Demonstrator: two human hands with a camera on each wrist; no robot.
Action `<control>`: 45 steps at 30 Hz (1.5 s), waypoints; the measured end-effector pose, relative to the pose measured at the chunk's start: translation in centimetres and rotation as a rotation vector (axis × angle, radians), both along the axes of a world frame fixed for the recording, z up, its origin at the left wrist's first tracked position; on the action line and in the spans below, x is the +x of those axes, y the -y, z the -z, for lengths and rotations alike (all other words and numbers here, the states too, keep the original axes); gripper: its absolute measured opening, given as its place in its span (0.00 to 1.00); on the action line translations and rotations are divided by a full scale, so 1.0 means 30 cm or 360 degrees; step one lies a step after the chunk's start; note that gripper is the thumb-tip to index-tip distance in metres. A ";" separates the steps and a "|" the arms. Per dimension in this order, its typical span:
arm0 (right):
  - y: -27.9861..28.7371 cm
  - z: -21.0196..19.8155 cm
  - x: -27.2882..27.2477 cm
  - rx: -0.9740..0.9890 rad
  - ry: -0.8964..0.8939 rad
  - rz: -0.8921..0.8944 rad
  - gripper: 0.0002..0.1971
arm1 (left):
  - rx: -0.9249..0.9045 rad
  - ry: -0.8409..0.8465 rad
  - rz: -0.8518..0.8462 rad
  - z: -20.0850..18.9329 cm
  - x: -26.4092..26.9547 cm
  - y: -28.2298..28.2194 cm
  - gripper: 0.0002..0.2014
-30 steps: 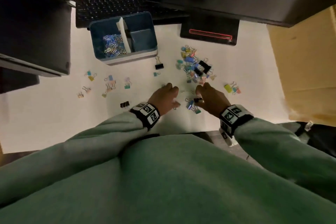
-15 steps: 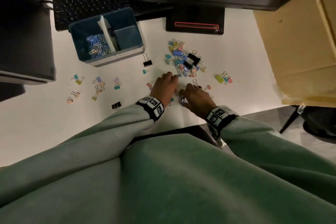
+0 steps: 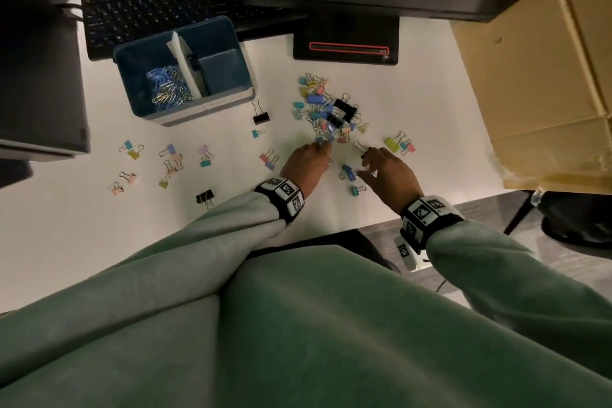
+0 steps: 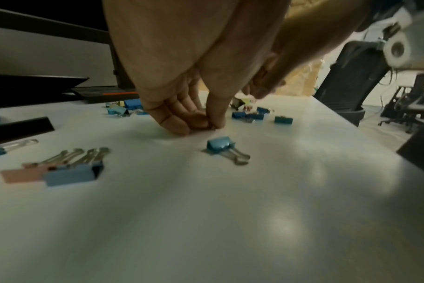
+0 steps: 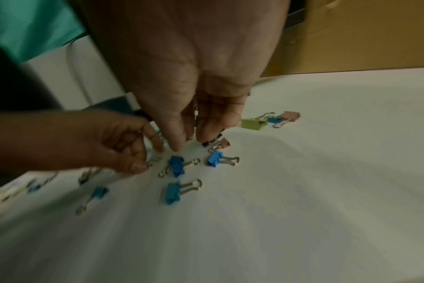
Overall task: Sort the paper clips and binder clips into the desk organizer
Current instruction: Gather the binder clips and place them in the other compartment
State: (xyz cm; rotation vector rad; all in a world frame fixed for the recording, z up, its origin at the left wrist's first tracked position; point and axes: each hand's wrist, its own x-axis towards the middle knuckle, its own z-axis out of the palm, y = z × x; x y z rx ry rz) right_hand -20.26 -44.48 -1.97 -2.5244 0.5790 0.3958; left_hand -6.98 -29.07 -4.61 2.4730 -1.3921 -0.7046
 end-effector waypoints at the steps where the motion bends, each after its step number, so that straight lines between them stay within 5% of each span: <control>1: 0.005 0.006 -0.009 -0.0009 -0.0033 0.0046 0.07 | -0.0004 0.0044 0.0009 0.005 0.003 -0.003 0.10; 7: -0.018 0.035 -0.046 0.0021 -0.0217 0.0004 0.15 | 0.0095 0.0220 0.0080 0.021 0.012 -0.013 0.04; 13: -0.030 0.046 -0.006 0.0007 -0.0121 0.0018 0.10 | 0.0198 0.0120 0.0110 0.008 0.010 -0.025 0.03; 19: -0.052 0.063 0.061 0.0042 -0.0055 -0.0032 0.16 | -0.0267 -0.0196 -0.0719 -0.193 0.165 -0.153 0.05; 22: -0.084 0.057 0.121 0.0057 -0.0110 -0.0128 0.18 | -0.0485 -0.0048 -0.1134 -0.293 0.324 -0.287 0.02; 27: -0.082 0.016 0.264 -0.0101 0.0228 -0.0058 0.17 | -0.0090 0.0263 -0.1566 -0.265 0.588 -0.484 0.07; 32: -0.032 0.026 0.385 -0.0253 0.0126 -0.0131 0.16 | 0.0208 0.0223 -0.1361 -0.260 0.615 -0.473 0.11; 37: 0.033 0.046 0.372 -0.0130 0.0089 -0.0009 0.08 | -0.0401 0.0643 -0.1301 -0.273 0.498 -0.385 0.10; 41: 0.077 0.038 0.342 -0.0161 0.0077 0.0055 0.08 | -0.0437 0.0094 -0.0837 -0.208 0.302 -0.184 0.06; 45: 0.085 0.019 0.351 -0.0158 0.0022 0.0113 0.10 | -0.0204 -0.0015 -0.0532 -0.074 0.238 -0.026 0.11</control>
